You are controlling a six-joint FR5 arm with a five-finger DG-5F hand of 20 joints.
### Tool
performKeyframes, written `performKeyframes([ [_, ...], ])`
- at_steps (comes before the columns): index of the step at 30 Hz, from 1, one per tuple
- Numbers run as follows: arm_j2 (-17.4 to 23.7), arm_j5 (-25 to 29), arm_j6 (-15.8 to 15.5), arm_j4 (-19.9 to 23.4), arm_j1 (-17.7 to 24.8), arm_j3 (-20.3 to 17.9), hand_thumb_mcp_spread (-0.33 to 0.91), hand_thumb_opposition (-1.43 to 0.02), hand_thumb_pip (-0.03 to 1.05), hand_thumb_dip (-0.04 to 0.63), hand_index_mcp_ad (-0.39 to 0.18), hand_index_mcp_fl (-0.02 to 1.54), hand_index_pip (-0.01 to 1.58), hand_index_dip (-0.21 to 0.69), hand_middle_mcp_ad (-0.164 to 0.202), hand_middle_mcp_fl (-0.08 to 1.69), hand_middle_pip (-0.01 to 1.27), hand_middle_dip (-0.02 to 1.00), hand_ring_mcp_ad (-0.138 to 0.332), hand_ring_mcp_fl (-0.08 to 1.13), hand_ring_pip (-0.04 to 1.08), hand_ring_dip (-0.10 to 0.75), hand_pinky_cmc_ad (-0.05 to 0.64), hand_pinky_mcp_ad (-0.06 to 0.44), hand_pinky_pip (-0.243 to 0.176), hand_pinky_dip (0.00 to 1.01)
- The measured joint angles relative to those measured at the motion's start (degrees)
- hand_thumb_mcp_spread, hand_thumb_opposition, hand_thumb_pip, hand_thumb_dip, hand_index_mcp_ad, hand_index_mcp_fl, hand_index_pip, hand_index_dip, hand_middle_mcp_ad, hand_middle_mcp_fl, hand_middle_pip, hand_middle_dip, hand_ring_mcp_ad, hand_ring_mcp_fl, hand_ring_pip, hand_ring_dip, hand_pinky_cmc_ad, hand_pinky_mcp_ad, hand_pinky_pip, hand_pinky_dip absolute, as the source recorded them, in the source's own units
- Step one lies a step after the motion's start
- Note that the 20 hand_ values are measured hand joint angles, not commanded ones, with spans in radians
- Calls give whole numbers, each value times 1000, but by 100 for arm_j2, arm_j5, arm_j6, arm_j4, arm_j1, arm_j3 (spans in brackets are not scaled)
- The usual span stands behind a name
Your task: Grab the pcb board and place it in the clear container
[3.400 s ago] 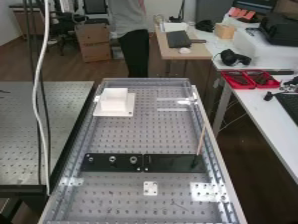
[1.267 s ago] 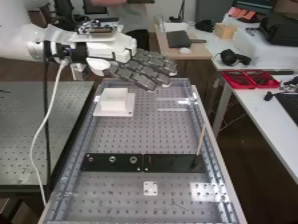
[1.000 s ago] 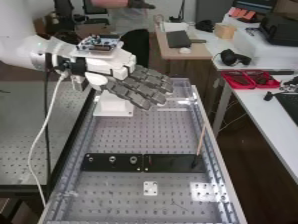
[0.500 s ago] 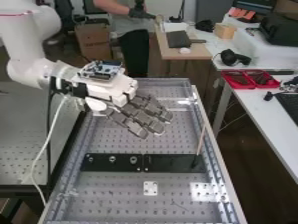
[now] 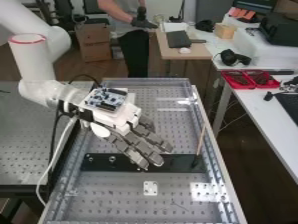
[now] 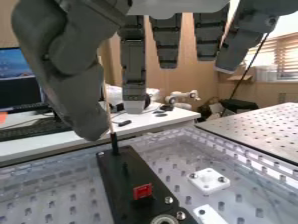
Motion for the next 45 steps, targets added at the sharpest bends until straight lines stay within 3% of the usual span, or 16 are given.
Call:
performKeyframes([
  [4, -169, 17, 26, 297, -19, -43, 389, -829, 707, 253, 10, 24, 1395, 101, 138, 38, 138, 99, 253, 0, 91, -14, 286, 211, -122, 403],
  [11, -392, -2, -126, 1436, -60, -357, 387, -829, 723, 251, -5, 12, 1508, 101, 122, 75, 143, 126, 251, 0, 94, -14, 283, 215, -106, 407],
  [13, -452, -7, -149, 1543, -74, -390, 387, -829, 723, 251, -5, 14, 1525, 101, 122, 73, 143, 126, 248, 0, 96, -14, 283, 215, -106, 407],
  [29, -823, -200, -372, 1538, -114, -228, 387, -829, 777, 253, -5, 10, 1557, 70, 126, 103, 129, 140, 246, 0, 98, -12, 286, 197, -106, 438],
  [30, -836, -222, -395, 1525, -114, -220, 387, -829, 777, 253, -3, 10, 1557, 70, 110, 101, 129, 140, 236, 0, 98, -12, 286, 197, -106, 440],
  [37, -928, -275, -524, 1482, -106, -179, 391, -833, 764, 253, -14, 10, 1557, 70, 106, 105, 129, 143, 236, 0, 89, -3, 286, 199, -106, 440],
  [45, -1069, -272, -651, 1897, -105, -242, 419, -829, 747, 253, -23, 10, 1560, 75, 106, 84, 131, 157, 234, 3, 98, 0, 290, 201, -106, 436],
])
